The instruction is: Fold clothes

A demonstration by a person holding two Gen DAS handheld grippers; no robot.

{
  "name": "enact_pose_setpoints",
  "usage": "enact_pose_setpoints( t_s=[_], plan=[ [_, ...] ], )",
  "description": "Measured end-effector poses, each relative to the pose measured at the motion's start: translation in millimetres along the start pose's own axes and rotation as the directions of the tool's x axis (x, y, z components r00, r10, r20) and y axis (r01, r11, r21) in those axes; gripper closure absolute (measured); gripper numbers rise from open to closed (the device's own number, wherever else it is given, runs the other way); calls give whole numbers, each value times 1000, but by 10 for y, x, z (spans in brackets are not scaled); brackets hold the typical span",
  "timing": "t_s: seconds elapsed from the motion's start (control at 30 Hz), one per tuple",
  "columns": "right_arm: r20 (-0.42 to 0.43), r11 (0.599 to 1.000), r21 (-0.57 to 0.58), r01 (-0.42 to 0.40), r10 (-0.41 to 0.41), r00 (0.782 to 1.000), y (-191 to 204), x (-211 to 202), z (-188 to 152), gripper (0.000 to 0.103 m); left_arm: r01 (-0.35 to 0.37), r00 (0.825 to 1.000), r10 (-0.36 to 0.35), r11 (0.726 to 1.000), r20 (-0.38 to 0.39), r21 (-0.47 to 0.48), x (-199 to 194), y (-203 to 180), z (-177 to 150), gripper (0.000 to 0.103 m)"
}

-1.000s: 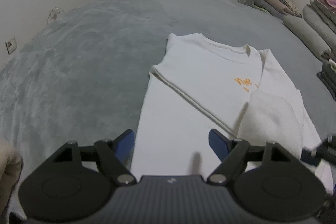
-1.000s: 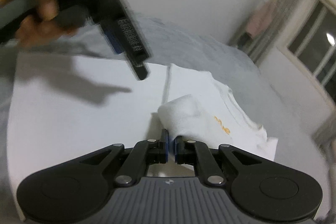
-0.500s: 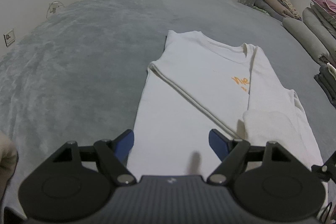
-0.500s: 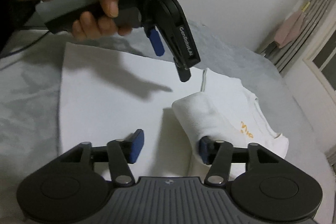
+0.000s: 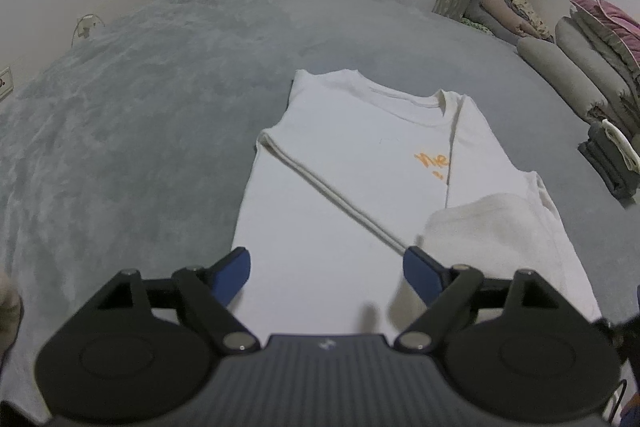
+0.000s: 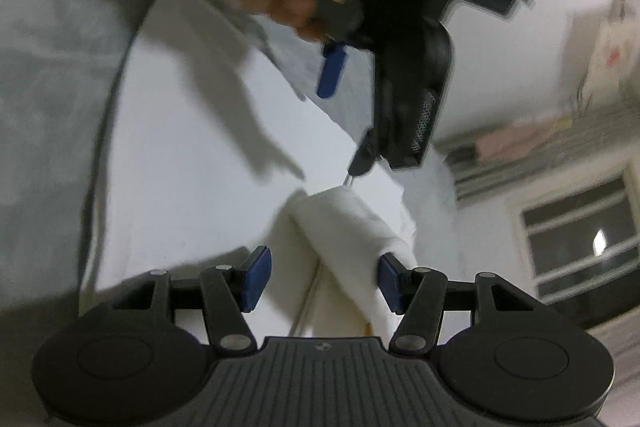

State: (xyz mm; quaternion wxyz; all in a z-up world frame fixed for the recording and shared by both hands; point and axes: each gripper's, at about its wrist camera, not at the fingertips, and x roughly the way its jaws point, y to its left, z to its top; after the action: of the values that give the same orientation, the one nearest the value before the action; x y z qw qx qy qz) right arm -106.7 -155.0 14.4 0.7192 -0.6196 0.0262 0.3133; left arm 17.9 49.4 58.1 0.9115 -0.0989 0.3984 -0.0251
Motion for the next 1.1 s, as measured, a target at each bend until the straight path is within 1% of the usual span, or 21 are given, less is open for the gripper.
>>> enact_pose_setpoints(
  t_s=[0.07, 0.13, 0.27, 0.4, 0.47, 0.5, 0.53, 0.57, 0.6, 0.63, 0.67, 0.7, 0.73, 0.77, 0.8, 0.83, 0.9, 0.93, 1.07, 1.1],
  plan=[
    [10, 998, -60, 14, -13, 1000, 72, -10, 14, 47, 8, 1000, -8, 1000, 7, -10, -17, 13, 9, 20],
    [14, 996, -90, 9, -8, 1000, 97, -19, 8, 47, 13, 1000, -12, 1000, 11, -17, -27, 26, 17, 19],
    [33, 997, -55, -50, 52, 998, 10, -92, -3, 47, 25, 1000, -24, 999, 14, -33, -38, 52, 30, 19],
    [46, 994, -59, -95, 98, 994, -13, -154, 1, 47, 35, 999, -34, 998, 22, -50, -57, 81, 58, 18],
    [72, 992, -44, -117, 120, 990, -45, -182, 16, 47, 40, 999, -39, 998, 22, -56, -53, 88, 63, 18],
    [93, 991, 6, -131, 130, 987, -111, -176, 14, 47, 43, 999, -42, 997, 20, -60, -49, 90, 64, 18],
    [116, 981, 120, -150, 136, 984, -250, -136, -2, 43, 46, 999, -45, 997, 17, -64, -45, 91, 63, 18],
    [137, 954, 247, -169, 138, 981, -410, -86, -40, 38, 47, 999, -46, 997, 14, -67, -42, 91, 58, 18],
    [150, 890, 413, -195, 144, 978, -626, -3, -137, 35, 47, 999, -46, 997, 10, -68, -39, 88, 51, 18],
    [160, 774, 591, -228, 165, 973, -858, 110, -288, 34, 48, 999, -48, 997, 6, -68, -42, 88, 44, 18],
    [167, 629, 735, -255, 197, 966, -1042, 232, -465, 33, 50, 999, -50, 996, 2, -69, -45, 89, 37, 18],
    [179, 466, 842, -273, 237, 955, -1164, 359, -667, 33, 54, 999, -54, 996, -2, -71, -48, 94, 31, 18],
    [206, 277, 918, -283, 278, 938, -1250, 499, -902, 33, 57, 998, -57, 996, -4, -74, -49, 99, 31, 18],
    [240, 106, 953, -283, 304, 922, -1300, 623, -1116, 33, 58, 998, -58, 995, -4, -77, -50, 105, 33, 18],
    [279, -21, 958, -286, 308, 910, -1290, 718, -1298, 34, 58, 998, -58, 995, -4, -79, -51, 109, 35, 18],
    [308, -122, 951, -284, 307, 900, -1272, 802, -1435, 34, 56, 998, -57, 995, -3, -81, -53, 113, 36, 17],
    [339, -232, 933, -276, 301, 891, -1210, 933, -1560, 36, 54, 999, -54, 995, -4, -84, -48, 120, 33, 17],
    [354, -253, 925, -284, 298, 887, -1191, 970, -1573, 38, 53, 999, -54, 995, -5, -87, -43, 122, 32, 17],
    [405, -108, 914, -391, 297, 865, -1201, 931, -1302, 42, 56, 998, -57, 993, -2, -102, -53, 157, 47, 17],
    [432, -56, 898, -436, 299, 851, -1195, 880, -1209, 42, 58, 998, -58, 992, 1, -108, -63, 175, 56, 17]
  ],
)
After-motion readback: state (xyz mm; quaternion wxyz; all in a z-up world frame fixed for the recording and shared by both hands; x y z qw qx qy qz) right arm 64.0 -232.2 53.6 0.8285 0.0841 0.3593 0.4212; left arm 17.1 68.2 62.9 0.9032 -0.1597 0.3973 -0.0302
